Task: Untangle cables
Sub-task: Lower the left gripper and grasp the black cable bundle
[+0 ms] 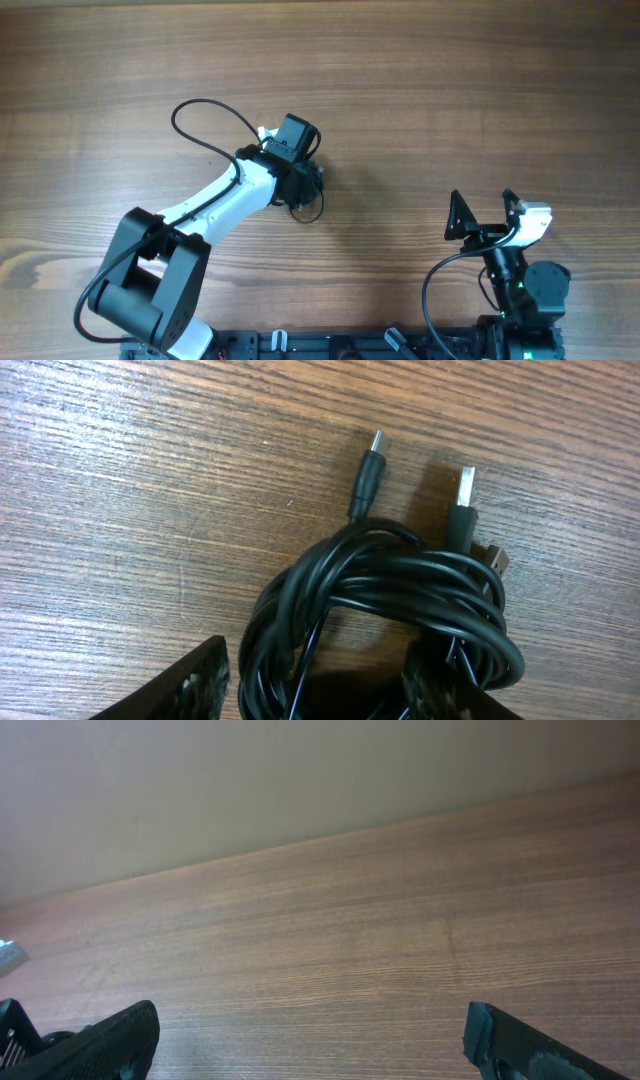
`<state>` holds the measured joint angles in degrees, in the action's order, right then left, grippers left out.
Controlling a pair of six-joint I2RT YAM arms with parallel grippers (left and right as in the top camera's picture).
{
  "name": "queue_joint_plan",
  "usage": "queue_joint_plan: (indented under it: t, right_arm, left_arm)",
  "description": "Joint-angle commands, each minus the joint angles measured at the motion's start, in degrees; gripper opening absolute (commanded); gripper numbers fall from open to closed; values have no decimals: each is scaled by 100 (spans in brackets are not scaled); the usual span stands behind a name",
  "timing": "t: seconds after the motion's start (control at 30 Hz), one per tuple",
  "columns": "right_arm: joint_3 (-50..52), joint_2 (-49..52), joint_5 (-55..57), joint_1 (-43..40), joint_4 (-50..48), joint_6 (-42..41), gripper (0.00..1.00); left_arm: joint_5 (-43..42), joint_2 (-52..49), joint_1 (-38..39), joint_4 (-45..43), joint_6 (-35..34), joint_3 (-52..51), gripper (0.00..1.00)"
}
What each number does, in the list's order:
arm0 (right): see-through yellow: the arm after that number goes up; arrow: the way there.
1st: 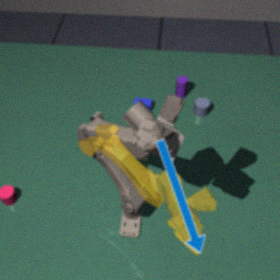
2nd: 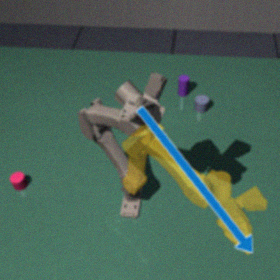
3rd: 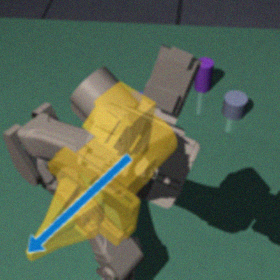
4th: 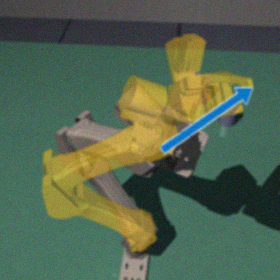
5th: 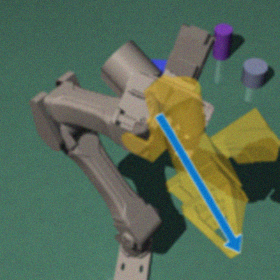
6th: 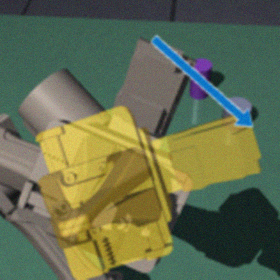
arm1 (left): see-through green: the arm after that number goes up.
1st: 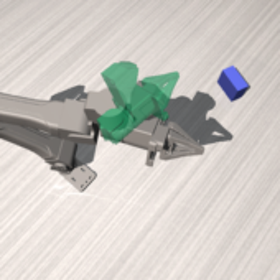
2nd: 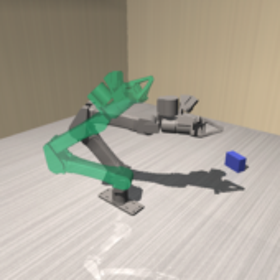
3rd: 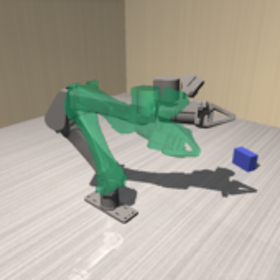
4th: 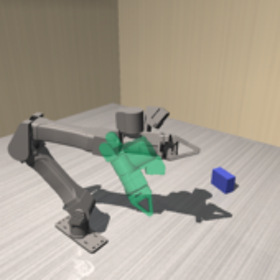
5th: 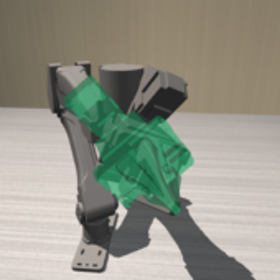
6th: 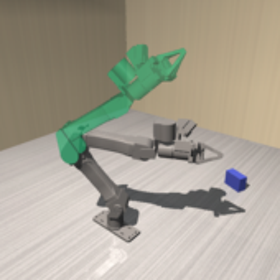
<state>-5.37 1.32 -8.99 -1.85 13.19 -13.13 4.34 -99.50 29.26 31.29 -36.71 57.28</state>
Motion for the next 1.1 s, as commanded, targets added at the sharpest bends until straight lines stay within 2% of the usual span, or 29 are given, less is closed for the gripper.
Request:
queue_joint_plan:
  t: [0.0, 0.1, 0.27, 0.37, 0.7, 0.77, 0.8, 0.83, 0.97, 1.07]
  right_arm:
    - [2, 9, -98, 33, -31, 98, 100]
    - [2, 9, -98, 33, -31, 101, 100]
    - [2, 9, -98, 33, -33, 101, 100]
    - [2, 9, -98, 33, -33, 101, 100]
    - [2, 9, -96, 33, -31, 101, 100]
    - [2, 9, -98, 33, -33, 103, 100]
    - [2, 9, -96, 33, -33, 98, 100]
    - [2, 9, -98, 33, -31, 101, 100]
    - [2, 9, -98, 33, -33, 101, 100]
    - [2, 9, -96, 33, -31, 101, 100]
  left_arm:
    - [-90, -83, 33, -232, 44, -142, 53]
    - [-90, -83, 31, -522, 44, -356, 46]
    - [-201, -83, 33, -1054, 42, -721, 29]
    - [-240, -83, 33, -1095, 42, -726, 4]
    - [-262, -74, 31, -625, 20, -721, 4]
    - [-498, 35, 13, -420, -149, -651, 4]
    - [-496, 109, 9, -254, -354, -588, 4]
    - [-487, 330, 9, 153, -984, -426, 4]
    - [-494, 844, 11, 765, -2973, -262, 4]
    - [-713, 1016, 15, 1012, -4996, -262, 4]
